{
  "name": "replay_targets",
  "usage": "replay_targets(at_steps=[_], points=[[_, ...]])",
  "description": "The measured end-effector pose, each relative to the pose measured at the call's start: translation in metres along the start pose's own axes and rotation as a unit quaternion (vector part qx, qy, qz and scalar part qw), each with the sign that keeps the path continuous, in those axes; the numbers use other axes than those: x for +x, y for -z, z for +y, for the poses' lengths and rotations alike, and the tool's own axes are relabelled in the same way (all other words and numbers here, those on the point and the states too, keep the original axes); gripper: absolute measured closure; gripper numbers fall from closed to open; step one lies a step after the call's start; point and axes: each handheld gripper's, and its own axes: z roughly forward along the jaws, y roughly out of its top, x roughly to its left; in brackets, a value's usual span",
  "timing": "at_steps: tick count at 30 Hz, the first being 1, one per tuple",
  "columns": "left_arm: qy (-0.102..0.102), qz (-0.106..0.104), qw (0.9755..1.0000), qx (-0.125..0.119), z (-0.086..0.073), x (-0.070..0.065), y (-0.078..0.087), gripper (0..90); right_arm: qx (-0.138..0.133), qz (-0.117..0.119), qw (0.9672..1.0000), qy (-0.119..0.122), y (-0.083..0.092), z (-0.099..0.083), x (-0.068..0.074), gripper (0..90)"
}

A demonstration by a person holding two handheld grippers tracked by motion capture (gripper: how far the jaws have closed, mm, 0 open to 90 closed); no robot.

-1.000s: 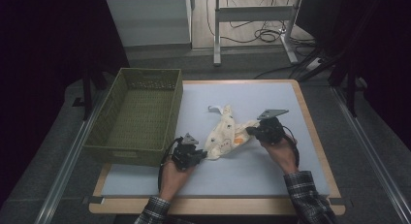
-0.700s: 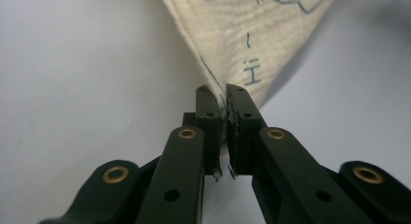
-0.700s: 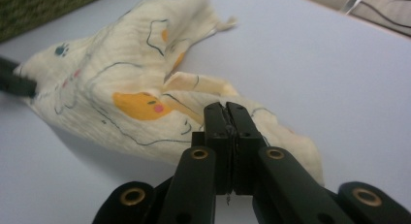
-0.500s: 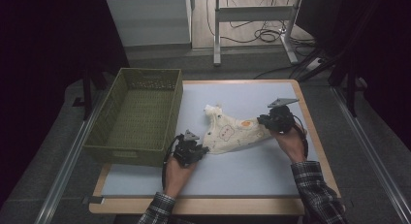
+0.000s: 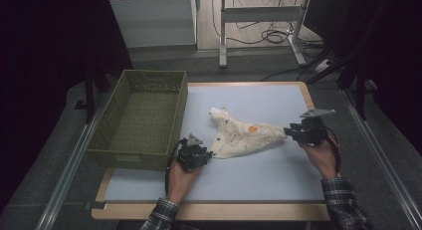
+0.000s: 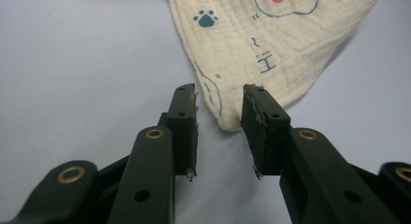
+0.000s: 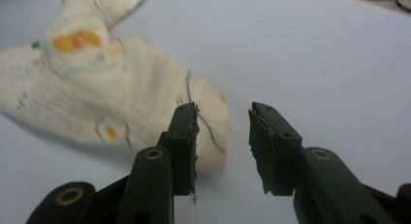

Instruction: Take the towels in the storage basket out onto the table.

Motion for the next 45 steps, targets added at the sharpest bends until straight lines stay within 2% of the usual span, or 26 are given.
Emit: replay_targets(at_steps=[2, 4, 5, 8, 10, 11, 13, 14, 15, 18, 20, 23, 26, 28, 30, 32, 33, 34, 35, 37, 40, 42, 44, 45], points=[[-0.007, 0.0, 1.0, 0.0, 0.0, -0.002, -0.001, 64.5, 0.008, 0.01, 0.9998, -0.015, 0.0, -0.018, -0.007, 60.8], [-0.007, 0.0, 1.0, 0.0, 0.0, -0.002, -0.001, 63.3, 0.01, 0.016, 0.9996, -0.019, -0.002, -0.023, -0.008, 59.3], [-0.01, -0.001, 0.9999, 0.0, 0.001, -0.003, -0.002, 63.1, 0.013, 0.028, 0.9992, -0.026, -0.008, -0.032, -0.01, 56.0], [-0.016, -0.001, 0.9999, 0.001, 0.002, -0.005, -0.004, 63.0, 0.021, 0.044, 0.9985, -0.025, -0.021, -0.037, -0.01, 54.1], [-0.024, 0.001, 0.9997, 0.001, 0.003, -0.006, -0.005, 64.3, 0.018, 0.056, 0.998, -0.024, -0.029, -0.037, -0.009, 54.9], [-0.029, 0.002, 0.9996, 0.002, 0.003, -0.007, -0.006, 66.0, 0.015, 0.062, 0.9977, -0.024, -0.032, -0.037, -0.008, 60.5], [-0.029, -0.015, 0.9995, 0.002, 0.003, -0.006, -0.006, 74.2, 0.01, 0.059, 0.998, -0.021, -0.035, -0.034, -0.005, 73.8], [-0.028, -0.027, 0.9992, 0.004, 0.003, -0.005, -0.006, 81.2, 0.01, 0.061, 0.9979, -0.018, -0.034, -0.032, -0.003, 80.6], [-0.03, -0.027, 0.9992, 0.005, 0.003, -0.006, -0.006, 85.3, 0.008, 0.063, 0.9978, -0.017, -0.033, -0.03, -0.001, 84.1], [-0.042, -0.025, 0.9988, 0.006, 0.004, -0.009, -0.001, 87.4, 0.003, 0.071, 0.9975, -0.01, -0.019, -0.022, 0.006, 86.2], [-0.042, -0.026, 0.9987, -0.008, 0.006, -0.012, 0.006, 87.4, 0.007, 0.063, 0.998, -0.004, -0.006, -0.016, 0.01, 86.2], [-0.052, -0.017, 0.9982, -0.026, 0.012, -0.018, 0.019, 86.9, 0.022, 0.069, 0.9973, -0.013, 0.015, -0.004, 0.01, 86.1], [-0.06, 0.004, 0.9976, -0.034, 0.019, -0.02, 0.024, 86.7, 0.032, 0.06, 0.9975, -0.018, 0.029, 0.007, 0.006, 85.4], [-0.057, 0.017, 0.9978, -0.03, 0.023, -0.018, 0.021, 86.7, 0.029, 0.054, 0.9978, -0.024, 0.03, 0.013, 0.001, 84.2], [-0.048, 0.025, 0.9983, -0.021, 0.025, -0.014, 0.012, 86.5, 0.029, 0.047, 0.9979, -0.035, 0.02, 0.018, -0.005, 79.1], [-0.042, 0.035, 0.9985, -0.007, 0.025, -0.008, 0.002, 86.4, 0.038, 0.032, 0.998, -0.038, 0.003, 0.019, -0.01, 76.3], [-0.038, 0.038, 0.9985, -0.001, 0.025, -0.006, -0.002, 86.3, 0.042, 0.029, 0.9979, -0.038, -0.006, 0.018, -0.012, 75.0], [-0.038, 0.038, 0.9985, -0.001, 0.025, -0.006, -0.002, 86.1, 0.042, 0.029, 0.9979, -0.038, -0.006, 0.018, -0.012, 75.0], [-0.033, 0.043, 0.9985, 0.007, 0.024, -0.003, -0.008, 85.8, 0.041, 0.029, 0.9974, -0.052, -0.021, 0.016, -0.016, 67.4], [-0.027, 0.042, 0.9987, 0.009, 0.024, -0.002, -0.012, 84.5, 0.038, 0.03, 0.9972, -0.057, -0.028, 0.012, -0.016, 64.9], [-0.027, 0.045, 0.9986, 0.009, 0.023, -0.001, -0.012, 77.7, 0.041, 0.029, 0.9975, -0.05, -0.025, 0.007, -0.013, 61.6], [-0.026, 0.043, 0.9987, 0.006, 0.023, -0.001, -0.01, 72.8, 0.034, 0.022, 0.9984, -0.04, -0.016, 0.004, -0.011, 60.4], [-0.027, 0.042, 0.9987, 0.005, 0.023, -0.001, -0.009, 71.5, 0.032, 0.021, 0.9984, -0.041, -0.011, 0.002, -0.01, 60.0], [-0.025, 0.04, 0.9989, 0.003, 0.022, -0.001, -0.007, 68.1, 0.027, 0.02, 0.9988, -0.036, 0.0, -0.001, -0.009, 59.5]])
